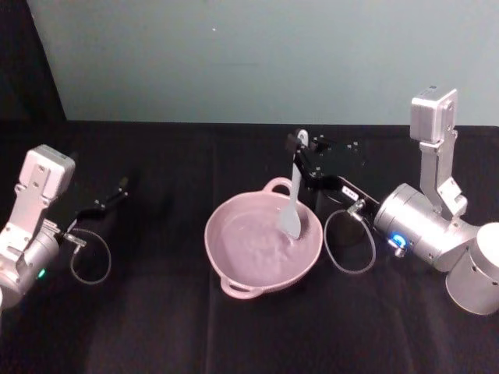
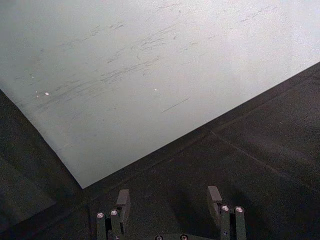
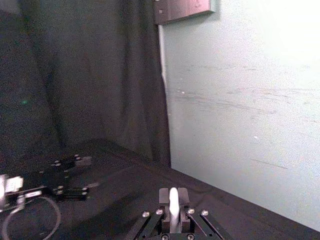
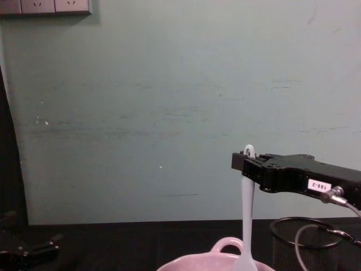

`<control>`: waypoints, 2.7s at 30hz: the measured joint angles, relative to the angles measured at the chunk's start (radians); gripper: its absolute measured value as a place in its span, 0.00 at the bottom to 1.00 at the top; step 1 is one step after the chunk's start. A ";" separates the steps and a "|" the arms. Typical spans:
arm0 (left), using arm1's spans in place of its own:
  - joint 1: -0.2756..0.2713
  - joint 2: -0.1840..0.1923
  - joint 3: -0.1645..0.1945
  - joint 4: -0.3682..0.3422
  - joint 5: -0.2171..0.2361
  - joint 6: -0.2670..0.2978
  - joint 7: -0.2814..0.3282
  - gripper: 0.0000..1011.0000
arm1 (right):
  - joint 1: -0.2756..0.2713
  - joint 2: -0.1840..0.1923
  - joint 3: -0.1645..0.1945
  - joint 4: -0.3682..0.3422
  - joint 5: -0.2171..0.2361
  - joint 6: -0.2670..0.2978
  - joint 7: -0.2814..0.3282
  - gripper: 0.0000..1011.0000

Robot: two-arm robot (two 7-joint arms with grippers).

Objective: Use the one hand to pick up the spoon and stir the clear water in the bowl.

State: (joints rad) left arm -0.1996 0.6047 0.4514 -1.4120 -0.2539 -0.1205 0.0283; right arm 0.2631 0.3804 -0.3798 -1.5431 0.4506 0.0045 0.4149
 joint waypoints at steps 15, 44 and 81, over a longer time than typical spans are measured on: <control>0.000 0.000 0.000 0.000 0.000 0.000 0.000 1.00 | -0.058 0.019 -0.076 -0.126 -0.016 0.031 0.036 0.11; 0.000 0.000 0.000 0.000 0.000 0.000 0.000 1.00 | 0.071 -0.065 -0.037 0.117 -0.010 -0.041 0.013 0.11; 0.000 0.000 0.000 0.000 0.000 0.000 0.000 1.00 | -0.044 -0.015 -0.091 -0.089 -0.044 0.006 0.040 0.11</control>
State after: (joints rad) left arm -0.1995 0.6047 0.4514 -1.4120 -0.2539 -0.1205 0.0283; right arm 0.2192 0.3653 -0.4704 -1.6322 0.4069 0.0103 0.4554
